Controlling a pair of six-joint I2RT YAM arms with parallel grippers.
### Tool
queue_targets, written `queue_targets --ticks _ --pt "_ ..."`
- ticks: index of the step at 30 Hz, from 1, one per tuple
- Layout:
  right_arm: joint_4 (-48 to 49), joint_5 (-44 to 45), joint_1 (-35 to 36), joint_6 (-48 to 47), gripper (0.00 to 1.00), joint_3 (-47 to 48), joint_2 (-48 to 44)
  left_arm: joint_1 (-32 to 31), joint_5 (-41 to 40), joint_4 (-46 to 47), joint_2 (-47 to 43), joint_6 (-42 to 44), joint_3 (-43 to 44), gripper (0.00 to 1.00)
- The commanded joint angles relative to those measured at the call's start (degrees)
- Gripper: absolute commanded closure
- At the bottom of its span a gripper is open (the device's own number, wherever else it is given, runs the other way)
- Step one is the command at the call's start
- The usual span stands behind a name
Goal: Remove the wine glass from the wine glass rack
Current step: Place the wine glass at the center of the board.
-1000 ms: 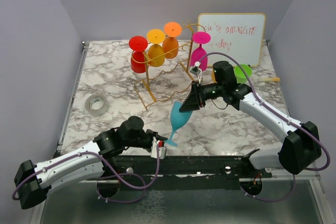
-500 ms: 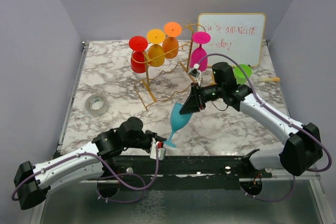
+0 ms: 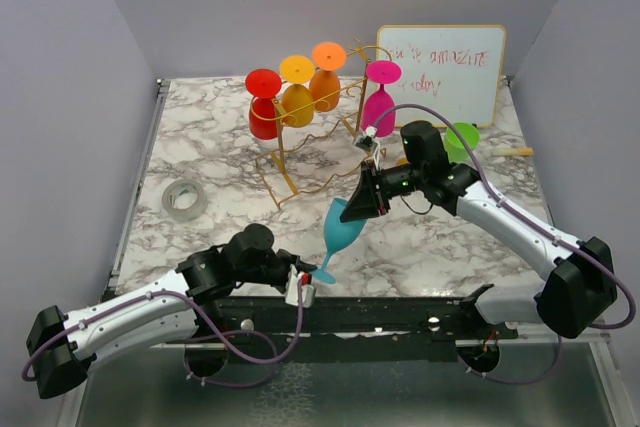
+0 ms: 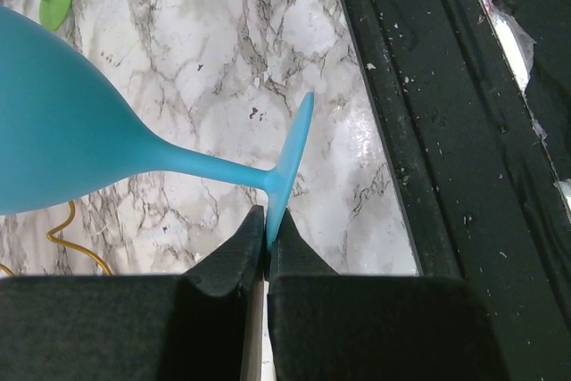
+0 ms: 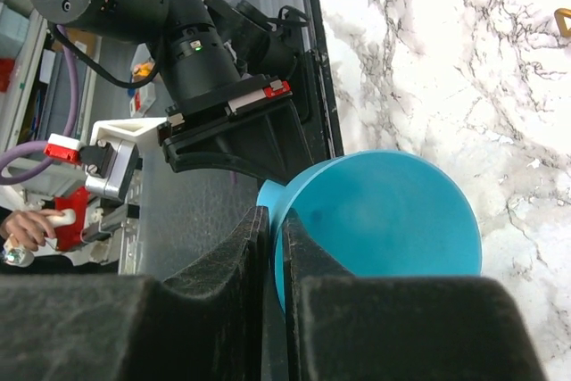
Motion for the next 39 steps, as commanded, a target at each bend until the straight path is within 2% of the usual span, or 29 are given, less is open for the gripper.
queue_targets --ticks 1,4,8,11,16,21,29,36,39 --pt "-1.28 -3.99 2.01 -0.01 0.87 0.38 -3.22 0.63 -3.06 1.85 -0.43 -1.63 0.09 1.0" --pt "-1.09 -3.35 2.01 -0.13 0.92 0.36 -3.98 0.63 -3.19 1.86 -0.31 -1.26 0.0 0.99" --pt "-1.89 -3.5 2.02 -0.59 0.99 0.44 -3.98 0.63 -3.59 1.78 -0.61 -1.13 -0.13 0.92" --pt "-1.78 -3.07 2.03 -0.66 1.0 0.13 -4.45 0.63 -3.69 1.88 -1.41 -1.11 -0.25 0.87" --pt "-1.25 0.03 2.01 -0.14 0.99 0.41 -5.96 0.63 -3.51 1.95 -2.57 -1.03 -0.18 0.83" --pt "3.08 3.68 2.01 2.59 0.99 -0.21 -7.89 0.63 -3.08 2.26 -3.01 -1.82 0.05 0.77" --pt "2.19 4.54 2.02 2.81 0.99 0.01 -6.87 0.63 -3.06 2.4 -3.37 -3.24 0.52 0.73" --pt "0.57 5.87 2.02 2.2 1.0 0.58 -6.38 0.63 -3.05 2.42 -3.83 -3.65 0.62 0.63" --pt "0.17 6.99 2.01 2.15 1.0 0.74 -6.1 0.63 -3.24 2.4 -3.71 -4.07 0.68 0.55"
